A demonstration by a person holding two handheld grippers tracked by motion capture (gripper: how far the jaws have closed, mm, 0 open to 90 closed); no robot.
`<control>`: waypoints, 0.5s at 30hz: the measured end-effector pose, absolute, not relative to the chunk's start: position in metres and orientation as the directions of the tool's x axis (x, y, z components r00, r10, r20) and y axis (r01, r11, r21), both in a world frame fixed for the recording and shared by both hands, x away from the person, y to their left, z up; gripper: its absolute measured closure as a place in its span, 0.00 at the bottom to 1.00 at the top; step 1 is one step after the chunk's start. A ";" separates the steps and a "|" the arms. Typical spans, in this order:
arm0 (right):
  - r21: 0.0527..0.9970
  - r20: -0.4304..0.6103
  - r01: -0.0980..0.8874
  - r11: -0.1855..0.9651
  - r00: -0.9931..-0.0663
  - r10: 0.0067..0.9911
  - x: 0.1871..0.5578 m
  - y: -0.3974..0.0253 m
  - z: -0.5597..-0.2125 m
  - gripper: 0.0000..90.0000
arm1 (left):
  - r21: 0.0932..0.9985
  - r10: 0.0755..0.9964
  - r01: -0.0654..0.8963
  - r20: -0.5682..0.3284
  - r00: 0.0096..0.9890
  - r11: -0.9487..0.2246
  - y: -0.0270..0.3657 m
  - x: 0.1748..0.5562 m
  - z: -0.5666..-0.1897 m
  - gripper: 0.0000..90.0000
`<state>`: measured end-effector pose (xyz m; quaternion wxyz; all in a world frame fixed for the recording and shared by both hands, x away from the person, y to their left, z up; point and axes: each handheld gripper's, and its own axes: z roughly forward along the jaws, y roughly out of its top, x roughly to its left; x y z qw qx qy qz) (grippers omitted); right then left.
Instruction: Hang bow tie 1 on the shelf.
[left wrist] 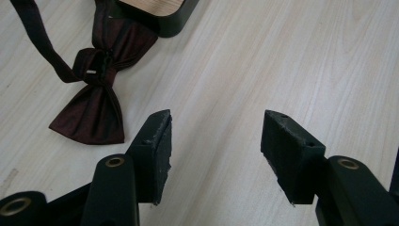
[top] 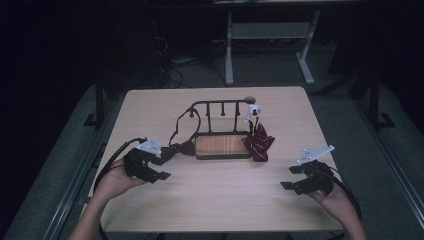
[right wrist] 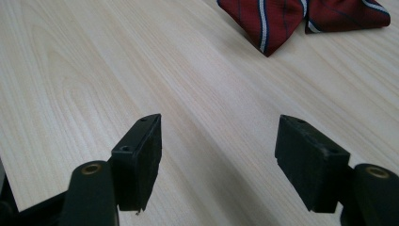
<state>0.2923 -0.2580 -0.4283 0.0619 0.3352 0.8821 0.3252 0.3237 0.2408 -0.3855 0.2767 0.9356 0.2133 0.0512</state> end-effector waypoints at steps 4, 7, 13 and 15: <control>0.615 0.109 0.552 0.564 -0.767 0.632 0.292 -0.258 -0.428 0.35 | 0.539 0.427 0.370 -0.021 0.904 -0.757 0.241 0.321 -0.389 0.47; 0.614 0.108 0.551 0.566 -0.768 0.631 0.292 -0.258 -0.429 0.35 | 0.541 0.424 0.366 -0.019 0.906 -0.757 0.241 0.319 -0.390 0.47; 0.611 0.110 0.552 0.568 -0.769 0.630 0.292 -0.257 -0.429 0.35 | 0.540 0.429 0.366 -0.011 0.903 -0.758 0.241 0.314 -0.394 0.46; 0.611 0.107 0.551 0.568 -0.769 0.631 0.292 -0.257 -0.429 0.35 | 0.543 0.429 0.363 -0.006 0.903 -0.757 0.240 0.313 -0.396 0.45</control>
